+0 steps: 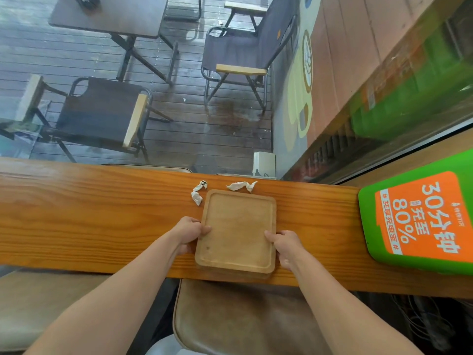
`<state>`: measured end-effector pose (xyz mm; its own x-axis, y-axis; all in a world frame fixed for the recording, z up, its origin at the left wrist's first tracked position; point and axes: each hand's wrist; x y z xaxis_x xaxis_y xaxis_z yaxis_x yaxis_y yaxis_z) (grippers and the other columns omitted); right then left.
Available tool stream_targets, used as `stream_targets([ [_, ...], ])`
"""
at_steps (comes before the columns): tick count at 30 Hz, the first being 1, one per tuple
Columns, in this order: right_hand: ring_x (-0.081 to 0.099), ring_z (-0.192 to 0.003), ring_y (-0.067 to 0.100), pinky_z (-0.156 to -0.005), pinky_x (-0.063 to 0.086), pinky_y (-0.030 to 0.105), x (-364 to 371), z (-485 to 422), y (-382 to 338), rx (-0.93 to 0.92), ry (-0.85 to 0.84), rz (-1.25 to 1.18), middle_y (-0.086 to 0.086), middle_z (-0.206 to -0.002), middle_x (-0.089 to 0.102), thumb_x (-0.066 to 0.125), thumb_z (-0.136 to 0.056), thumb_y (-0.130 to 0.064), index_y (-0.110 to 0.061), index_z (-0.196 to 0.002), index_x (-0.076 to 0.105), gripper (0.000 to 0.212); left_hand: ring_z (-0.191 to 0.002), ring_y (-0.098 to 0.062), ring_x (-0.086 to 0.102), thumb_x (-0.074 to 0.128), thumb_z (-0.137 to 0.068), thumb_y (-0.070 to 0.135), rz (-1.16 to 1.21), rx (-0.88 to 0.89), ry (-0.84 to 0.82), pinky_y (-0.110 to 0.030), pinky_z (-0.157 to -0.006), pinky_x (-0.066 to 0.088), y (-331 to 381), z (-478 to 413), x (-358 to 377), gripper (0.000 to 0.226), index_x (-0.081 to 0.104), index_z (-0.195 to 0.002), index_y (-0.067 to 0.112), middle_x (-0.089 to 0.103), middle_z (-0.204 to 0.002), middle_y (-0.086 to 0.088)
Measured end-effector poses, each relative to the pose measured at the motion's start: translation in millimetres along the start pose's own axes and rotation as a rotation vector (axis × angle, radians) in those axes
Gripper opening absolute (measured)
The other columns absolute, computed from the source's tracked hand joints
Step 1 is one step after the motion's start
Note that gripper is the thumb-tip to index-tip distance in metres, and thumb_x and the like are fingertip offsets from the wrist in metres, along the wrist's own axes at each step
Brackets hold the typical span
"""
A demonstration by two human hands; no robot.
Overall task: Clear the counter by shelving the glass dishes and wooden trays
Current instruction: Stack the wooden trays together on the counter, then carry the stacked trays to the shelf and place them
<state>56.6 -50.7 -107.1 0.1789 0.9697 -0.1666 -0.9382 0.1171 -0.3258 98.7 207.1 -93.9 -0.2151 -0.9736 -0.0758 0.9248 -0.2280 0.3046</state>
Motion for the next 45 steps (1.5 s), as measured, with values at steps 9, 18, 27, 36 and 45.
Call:
stream_targets([
  [9,0.065,-0.098,0.026,-0.066,0.054,0.038,-10.9,21.2,-1.8,-0.056,-0.104,-0.107,0.011,-0.110,0.067,0.066,-0.093,-0.012,-0.004,-0.128,0.049,0.039,-0.106,-0.026,0.065,0.065,-0.095,0.014,0.045,0.114,-0.045,-0.045,-0.078,0.060,-4.0,24.8,-1.9,0.033,0.058,-0.127,0.011,0.068,-0.117,-0.009],
  [18,0.070,-0.099,0.028,-0.068,0.058,0.037,-28.0,89.4,-18.1,-0.321,-0.152,-0.198,0.008,-0.107,0.075,0.066,-0.092,-0.012,-0.009,-0.125,0.057,0.034,-0.103,-0.029,0.069,0.069,-0.085,0.054,0.065,0.372,-0.083,-0.049,-0.087,0.057,27.6,88.7,4.4,0.052,0.059,-0.120,0.017,0.073,-0.112,-0.008],
  [27,0.072,-0.100,0.029,-0.081,0.058,0.044,-17.8,177.0,33.7,-0.492,-0.156,-0.366,0.011,-0.110,0.075,0.051,-0.102,-0.015,-0.007,-0.122,0.062,0.024,-0.106,-0.034,0.067,0.076,-0.078,0.058,-0.101,0.563,-0.148,-0.054,-0.093,0.056,9.2,139.8,0.3,0.074,0.051,-0.132,0.014,0.066,-0.122,-0.014],
  [36,0.071,-0.101,0.033,-0.084,0.057,0.044,-16.6,235.8,130.8,-0.482,0.024,-0.597,0.014,-0.109,0.074,0.055,-0.098,-0.026,-0.006,-0.120,0.066,0.032,-0.091,-0.032,0.072,0.076,-0.076,0.059,-0.327,0.591,-0.242,-0.047,-0.080,0.061,-37.5,174.5,24.4,0.072,0.060,-0.119,0.004,0.073,-0.104,-0.016],
  [45,0.072,-0.096,0.028,-0.086,0.058,0.047,-64.9,270.1,209.5,-0.515,0.339,-0.664,0.010,-0.107,0.074,0.067,-0.081,-0.062,-0.009,-0.121,0.062,0.067,-0.095,-0.029,0.072,0.080,-0.069,0.062,-0.530,0.666,-0.397,-0.045,-0.079,0.060,-65.7,224.5,108.2,0.074,0.054,-0.118,0.013,0.071,-0.108,-0.012],
])
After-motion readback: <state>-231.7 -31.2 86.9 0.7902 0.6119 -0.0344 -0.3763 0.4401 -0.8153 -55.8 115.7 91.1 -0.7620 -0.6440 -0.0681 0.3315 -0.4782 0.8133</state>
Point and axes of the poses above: each hand's wrist, its own z-axis away from the middle knuckle, its own x-axis out of the palm, y = z × x
